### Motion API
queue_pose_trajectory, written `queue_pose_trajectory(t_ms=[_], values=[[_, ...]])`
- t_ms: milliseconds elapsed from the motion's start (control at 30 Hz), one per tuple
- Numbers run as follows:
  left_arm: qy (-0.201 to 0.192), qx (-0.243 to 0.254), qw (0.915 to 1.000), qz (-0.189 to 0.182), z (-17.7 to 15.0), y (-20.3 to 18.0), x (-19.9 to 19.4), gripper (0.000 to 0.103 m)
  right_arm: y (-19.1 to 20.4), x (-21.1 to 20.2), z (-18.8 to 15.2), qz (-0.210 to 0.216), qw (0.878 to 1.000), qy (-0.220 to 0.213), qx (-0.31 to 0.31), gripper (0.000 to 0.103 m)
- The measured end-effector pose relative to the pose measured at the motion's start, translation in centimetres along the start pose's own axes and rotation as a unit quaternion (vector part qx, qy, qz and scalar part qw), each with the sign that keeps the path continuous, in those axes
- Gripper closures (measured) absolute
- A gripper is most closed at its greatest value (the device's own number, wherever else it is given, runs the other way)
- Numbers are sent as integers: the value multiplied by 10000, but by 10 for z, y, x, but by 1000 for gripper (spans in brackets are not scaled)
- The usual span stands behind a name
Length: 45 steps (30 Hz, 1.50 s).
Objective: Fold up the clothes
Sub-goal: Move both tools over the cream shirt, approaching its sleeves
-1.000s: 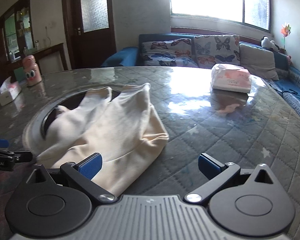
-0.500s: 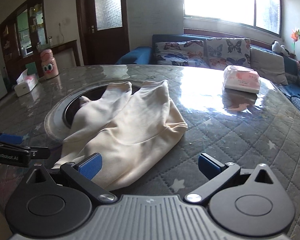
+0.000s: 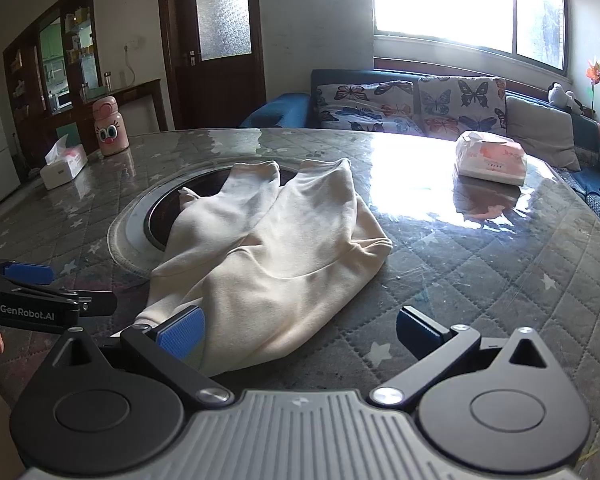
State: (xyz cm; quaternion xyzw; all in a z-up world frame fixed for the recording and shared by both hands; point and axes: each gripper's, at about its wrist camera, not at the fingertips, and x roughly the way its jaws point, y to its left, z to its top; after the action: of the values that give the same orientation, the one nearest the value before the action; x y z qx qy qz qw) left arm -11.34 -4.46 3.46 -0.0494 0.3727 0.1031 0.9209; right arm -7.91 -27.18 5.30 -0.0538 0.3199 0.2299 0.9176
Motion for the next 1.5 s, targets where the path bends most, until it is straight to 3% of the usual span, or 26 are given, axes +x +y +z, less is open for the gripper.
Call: queue_pose_trajectory(t_ms=[533, 1500], values=[[70, 73, 9999, -26, -5, -6, -6, 0, 16, -7, 2, -258, 9994, 53, -229, 0], [-62, 129, 9998, 99, -15, -14, -35, 0, 32, -34, -2, -166, 9986, -232, -448, 0]])
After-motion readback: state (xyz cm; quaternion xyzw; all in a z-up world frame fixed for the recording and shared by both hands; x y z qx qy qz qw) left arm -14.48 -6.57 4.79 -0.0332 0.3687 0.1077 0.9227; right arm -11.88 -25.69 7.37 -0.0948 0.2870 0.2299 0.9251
